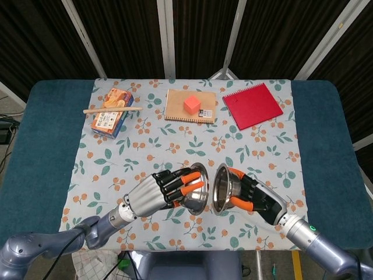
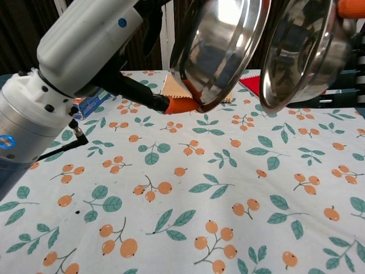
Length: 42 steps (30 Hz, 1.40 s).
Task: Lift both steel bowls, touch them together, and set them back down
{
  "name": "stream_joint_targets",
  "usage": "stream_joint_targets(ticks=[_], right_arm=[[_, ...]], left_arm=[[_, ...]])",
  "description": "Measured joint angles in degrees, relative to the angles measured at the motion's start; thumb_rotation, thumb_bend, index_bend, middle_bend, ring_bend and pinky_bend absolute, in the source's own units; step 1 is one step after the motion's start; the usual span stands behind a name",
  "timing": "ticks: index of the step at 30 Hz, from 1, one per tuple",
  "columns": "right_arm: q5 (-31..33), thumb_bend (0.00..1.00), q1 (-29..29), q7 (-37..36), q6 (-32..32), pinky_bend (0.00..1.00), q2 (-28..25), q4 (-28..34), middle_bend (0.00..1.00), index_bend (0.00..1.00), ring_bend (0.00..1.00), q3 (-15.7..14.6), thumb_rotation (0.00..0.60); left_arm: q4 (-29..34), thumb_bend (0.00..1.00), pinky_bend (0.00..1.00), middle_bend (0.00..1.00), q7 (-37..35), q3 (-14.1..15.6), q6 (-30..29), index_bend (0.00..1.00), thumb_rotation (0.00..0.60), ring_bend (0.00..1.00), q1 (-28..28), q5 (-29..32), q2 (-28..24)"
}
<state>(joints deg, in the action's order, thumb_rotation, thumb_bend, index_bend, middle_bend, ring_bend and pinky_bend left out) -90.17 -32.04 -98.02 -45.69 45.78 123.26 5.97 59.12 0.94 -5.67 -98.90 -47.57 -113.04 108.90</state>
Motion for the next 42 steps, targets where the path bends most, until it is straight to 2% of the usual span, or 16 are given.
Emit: stream_joint_targets(ticks=[4,8,16,21,27,35,39,42], right_arm=[[1.08,0.44,-1.06,1.10,0.72,0.75,1.10,1.93,0.55,0.69,0.54,0.43,0.600],[2.25,0.44,-1.66,2.69,0.85,0.76,1.90,3.97,0.55,0.69,0.54,0.89,0.600],[5.03,0.44,-1.62,7.78,-0.01,0.76,2.22,7.58,0.55,0.69,0.54,1.22,0.600],[5.99,0.44,-0.26,9.03,-1.67,0.75,0.88,7.76,0.55,0.69,0.54,1.04,0.600],[6.21,0.44,1.03,7.86,-2.37,0.76,-0.66,5.13,0.55,0.69,0.54,0.68,0.600],[5.82,0.44,2.48,5.70,-3.54,0.76,-2.28,-1.33,0.55,0.69,0.53,0.50,0.600],[6.12,0.44,2.69,10.38,-3.53,0.76,-2.02,-4.53,0.55,0.69,0.52,0.14,0.600],[7.50,0.44,2.80,17.33,-3.53,0.76,-1.04,-7.51,0.55,0.69,0.52,-0.19,0.600]], left_arm=[[-0.98,0.48,0.70,0.57,0.00,-1.46,2.39,0.47,0.600,0.46,-2.06,0.78,1.78],[-2.17,0.48,0.70,0.57,-0.61,-1.70,2.63,0.47,0.600,0.46,-2.62,1.19,3.37],[-2.70,0.48,0.70,0.57,-1.09,-0.38,0.56,0.47,0.600,0.46,-2.04,0.49,4.29],[-1.08,0.49,0.70,0.57,-0.59,1.01,-1.35,0.47,0.600,0.46,-1.01,-0.73,3.15],[0.95,0.49,0.70,0.57,0.11,2.51,-2.04,0.47,0.600,0.46,-0.22,-2.15,0.23],[6.10,0.49,0.70,0.57,2.08,3.55,-1.49,0.47,0.600,0.46,1.64,-1.71,-4.99],[9.26,0.49,0.69,0.57,3.38,3.75,0.91,0.46,0.600,0.46,2.38,-0.18,-7.58],[12.27,0.49,0.70,0.57,4.72,4.43,3.04,0.46,0.600,0.46,3.67,1.61,-10.69]])
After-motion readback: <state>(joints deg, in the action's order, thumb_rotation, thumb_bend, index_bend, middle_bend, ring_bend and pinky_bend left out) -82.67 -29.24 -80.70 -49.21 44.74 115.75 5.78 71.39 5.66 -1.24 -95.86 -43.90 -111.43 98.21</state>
